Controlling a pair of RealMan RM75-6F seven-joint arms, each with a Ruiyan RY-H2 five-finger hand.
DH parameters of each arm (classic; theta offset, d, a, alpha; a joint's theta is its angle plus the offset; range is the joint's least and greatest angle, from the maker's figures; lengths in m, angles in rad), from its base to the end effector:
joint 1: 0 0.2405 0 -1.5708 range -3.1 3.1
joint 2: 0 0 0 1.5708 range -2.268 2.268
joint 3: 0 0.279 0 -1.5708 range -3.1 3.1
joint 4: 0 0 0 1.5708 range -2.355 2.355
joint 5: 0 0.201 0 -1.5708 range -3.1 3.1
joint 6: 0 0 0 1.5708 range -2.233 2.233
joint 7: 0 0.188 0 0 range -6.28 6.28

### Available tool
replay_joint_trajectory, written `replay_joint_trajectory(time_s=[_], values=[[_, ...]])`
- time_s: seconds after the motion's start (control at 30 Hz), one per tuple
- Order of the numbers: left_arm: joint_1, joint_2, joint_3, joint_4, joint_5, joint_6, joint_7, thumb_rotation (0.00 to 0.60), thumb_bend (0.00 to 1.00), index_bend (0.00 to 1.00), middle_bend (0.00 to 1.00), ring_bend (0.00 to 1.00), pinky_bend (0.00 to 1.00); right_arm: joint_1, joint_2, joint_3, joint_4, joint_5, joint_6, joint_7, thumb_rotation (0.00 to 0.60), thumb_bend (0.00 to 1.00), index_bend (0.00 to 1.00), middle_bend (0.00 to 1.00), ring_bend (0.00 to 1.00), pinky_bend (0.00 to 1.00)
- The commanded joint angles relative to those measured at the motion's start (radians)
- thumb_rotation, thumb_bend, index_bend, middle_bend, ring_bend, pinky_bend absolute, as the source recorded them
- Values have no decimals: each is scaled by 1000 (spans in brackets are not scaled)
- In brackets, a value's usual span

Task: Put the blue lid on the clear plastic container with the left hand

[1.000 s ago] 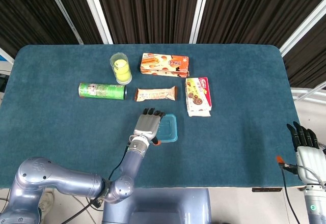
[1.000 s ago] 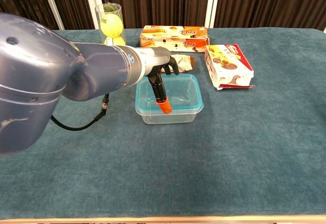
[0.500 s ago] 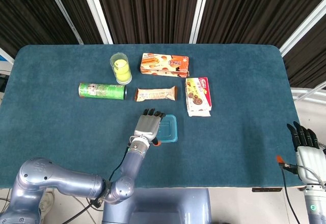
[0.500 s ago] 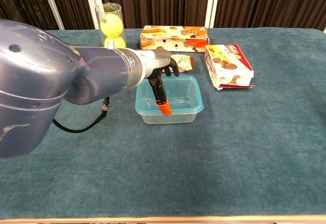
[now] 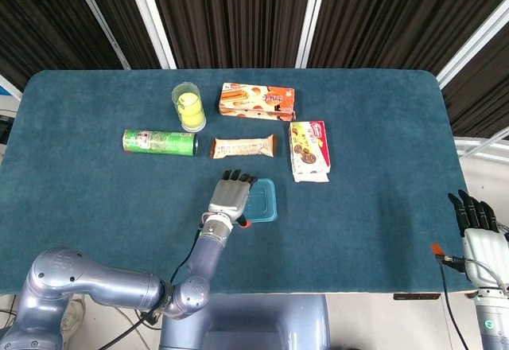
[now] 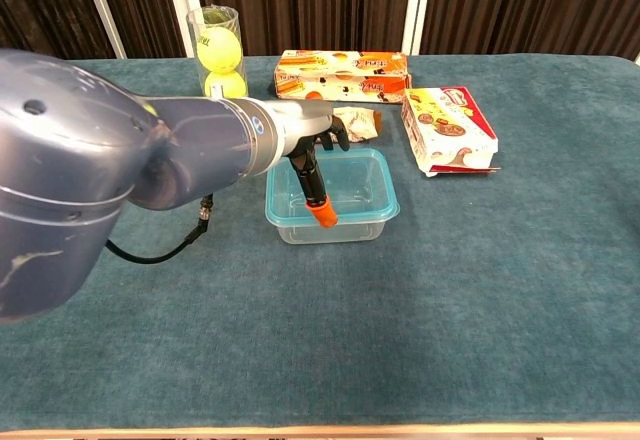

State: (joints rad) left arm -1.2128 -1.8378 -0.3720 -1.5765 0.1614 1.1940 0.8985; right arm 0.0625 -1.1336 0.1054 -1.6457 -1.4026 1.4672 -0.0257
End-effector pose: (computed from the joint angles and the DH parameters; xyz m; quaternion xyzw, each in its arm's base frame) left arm -0.0129 0.3903 -0.1120 -0.7263 -0.4845 -0.2586 0.4134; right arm -0.3378 -0.2283 0.1823 0.5487 -0.4132 0.3853 0.6162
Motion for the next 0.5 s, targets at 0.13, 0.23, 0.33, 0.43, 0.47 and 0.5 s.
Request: replay_joint_trajectory(time_s=[0.13, 0.23, 0.33, 0.43, 0.47, 0.5], values=[[7, 0, -3, 10, -4, -15, -3, 600, 354, 175, 276, 0, 12, 0, 0, 0, 0, 2, -1, -1, 600, 292, 62, 0, 4, 0], [8, 1, -4, 11, -4, -20, -3, 600, 354, 174, 268, 0, 12, 0, 0, 1, -1, 2, -1, -2, 600, 292, 62, 0, 4, 0], [9, 1, -3, 10, -3, -22, -2, 600, 354, 174, 262, 0, 11, 0, 0, 1, -1, 3, -1, -2, 600, 291, 62, 0, 4, 0], [11, 0, -1, 13, -1, -22, -2, 600, 354, 173, 254, 0, 11, 0, 0, 1, -1, 3, 0, -2, 600, 292, 62, 0, 4, 0], [12, 0, 0, 14, 0, -22, -2, 600, 354, 172, 251, 0, 11, 0, 0, 1, -1, 3, 0, -2, 600, 291, 62, 0, 4, 0], [12, -1, 0, 16, 0, -23, -2, 600, 354, 171, 249, 0, 11, 0, 0, 1, -1, 3, 0, -2, 600, 291, 62, 0, 4, 0]])
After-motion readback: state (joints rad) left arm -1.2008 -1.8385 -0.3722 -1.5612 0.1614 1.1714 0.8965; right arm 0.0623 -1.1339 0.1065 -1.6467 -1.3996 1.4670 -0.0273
